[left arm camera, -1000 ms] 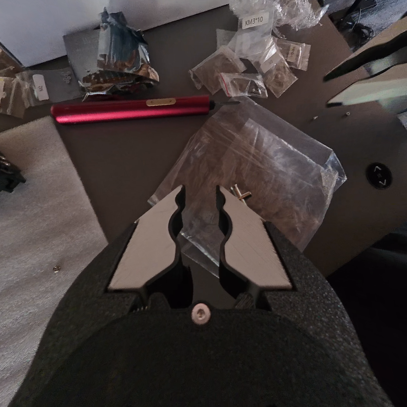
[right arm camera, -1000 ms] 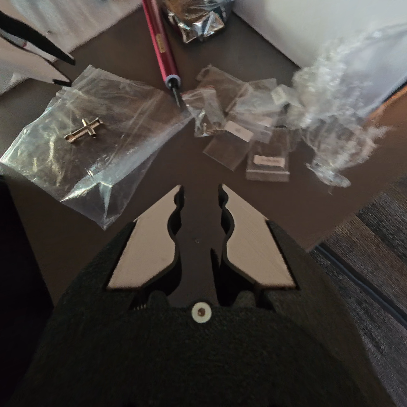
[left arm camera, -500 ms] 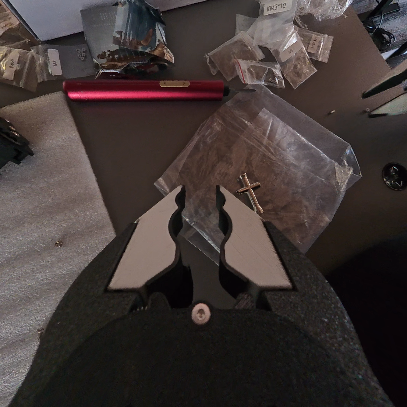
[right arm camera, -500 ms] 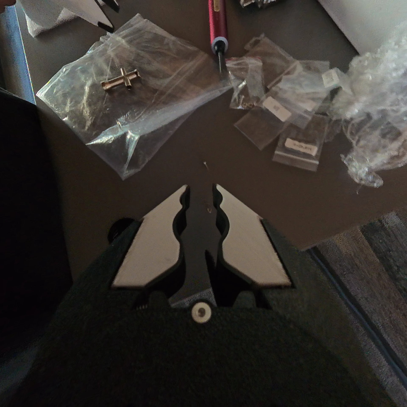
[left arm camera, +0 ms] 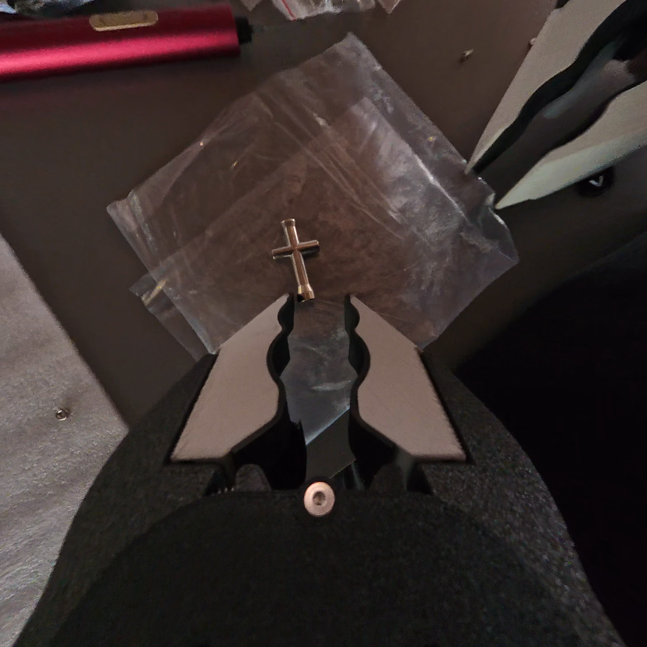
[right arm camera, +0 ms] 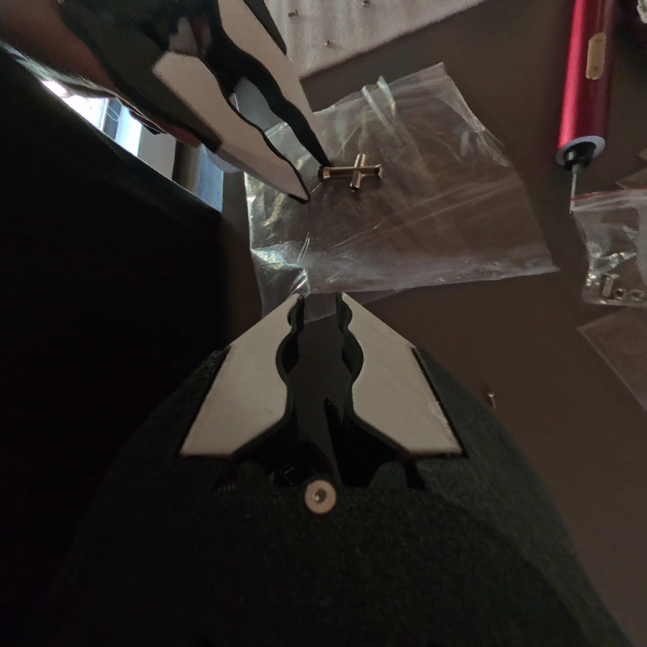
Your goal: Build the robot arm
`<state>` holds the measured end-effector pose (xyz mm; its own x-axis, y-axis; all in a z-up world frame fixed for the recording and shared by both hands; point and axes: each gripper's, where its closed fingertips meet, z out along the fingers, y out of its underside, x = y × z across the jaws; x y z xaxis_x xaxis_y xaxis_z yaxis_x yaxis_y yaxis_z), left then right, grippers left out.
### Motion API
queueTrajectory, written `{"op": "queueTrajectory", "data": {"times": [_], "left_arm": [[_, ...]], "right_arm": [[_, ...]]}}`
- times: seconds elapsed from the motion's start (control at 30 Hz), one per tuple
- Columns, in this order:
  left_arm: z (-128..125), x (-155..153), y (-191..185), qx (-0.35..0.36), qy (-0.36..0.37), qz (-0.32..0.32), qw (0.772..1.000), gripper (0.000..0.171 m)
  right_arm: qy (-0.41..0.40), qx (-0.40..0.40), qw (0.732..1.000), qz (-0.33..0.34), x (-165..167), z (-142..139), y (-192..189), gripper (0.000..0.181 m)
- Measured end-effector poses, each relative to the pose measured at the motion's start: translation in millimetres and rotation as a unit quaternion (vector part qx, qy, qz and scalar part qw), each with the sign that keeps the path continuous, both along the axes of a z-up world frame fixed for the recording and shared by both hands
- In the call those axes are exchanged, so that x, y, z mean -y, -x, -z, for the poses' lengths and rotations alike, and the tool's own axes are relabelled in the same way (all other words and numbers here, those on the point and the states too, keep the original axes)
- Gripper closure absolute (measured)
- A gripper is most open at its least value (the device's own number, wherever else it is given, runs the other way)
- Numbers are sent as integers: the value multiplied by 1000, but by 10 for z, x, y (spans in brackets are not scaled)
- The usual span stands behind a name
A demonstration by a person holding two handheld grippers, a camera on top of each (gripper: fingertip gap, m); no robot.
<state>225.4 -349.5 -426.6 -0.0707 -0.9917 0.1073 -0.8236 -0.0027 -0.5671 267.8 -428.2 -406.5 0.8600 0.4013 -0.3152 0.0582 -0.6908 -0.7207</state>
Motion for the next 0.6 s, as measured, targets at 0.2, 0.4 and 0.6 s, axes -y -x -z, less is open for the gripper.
{"op": "queueTrajectory", "data": {"times": [0.2,0.4,0.6], "left_arm": [[23,-112,-53,12,-27,-28,999,160],[20,-158,-102,33,6,-60,998,162],[19,-165,-91,38,26,-63,997,162]], "right_arm": [[-17,20,999,-27,-211,-115,263,161],[-48,54,995,-63,-535,-237,674,156],[-38,101,991,-85,-565,-99,784,153]]}}
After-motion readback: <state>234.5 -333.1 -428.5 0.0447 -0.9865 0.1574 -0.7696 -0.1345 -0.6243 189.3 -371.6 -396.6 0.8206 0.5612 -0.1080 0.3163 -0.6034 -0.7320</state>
